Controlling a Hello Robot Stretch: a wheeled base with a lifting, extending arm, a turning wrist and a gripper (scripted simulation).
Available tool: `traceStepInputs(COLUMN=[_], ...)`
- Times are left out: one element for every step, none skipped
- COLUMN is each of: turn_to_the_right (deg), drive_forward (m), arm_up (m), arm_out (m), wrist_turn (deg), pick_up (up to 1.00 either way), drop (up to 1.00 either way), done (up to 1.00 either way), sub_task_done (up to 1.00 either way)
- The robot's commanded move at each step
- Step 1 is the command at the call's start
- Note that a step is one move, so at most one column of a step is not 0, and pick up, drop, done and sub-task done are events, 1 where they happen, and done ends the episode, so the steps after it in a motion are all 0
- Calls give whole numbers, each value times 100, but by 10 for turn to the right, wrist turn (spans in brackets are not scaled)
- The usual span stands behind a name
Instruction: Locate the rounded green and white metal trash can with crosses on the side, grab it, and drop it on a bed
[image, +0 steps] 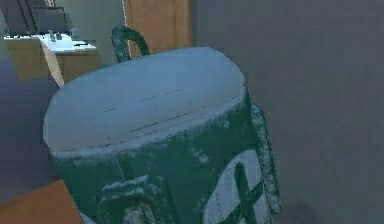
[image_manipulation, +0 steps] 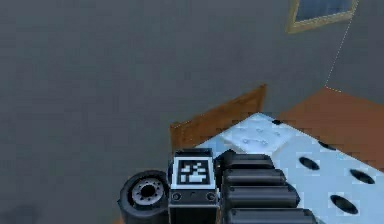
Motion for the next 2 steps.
traceStepInputs(turn_to_the_right=[450,60], drive_forward=[0,0], arm_up=[0,0], arm_out=[0,0], wrist_turn=[0,0], pick_up=[0,0], drop=[0,0], done=[0,0], sub_task_done=[0,0])
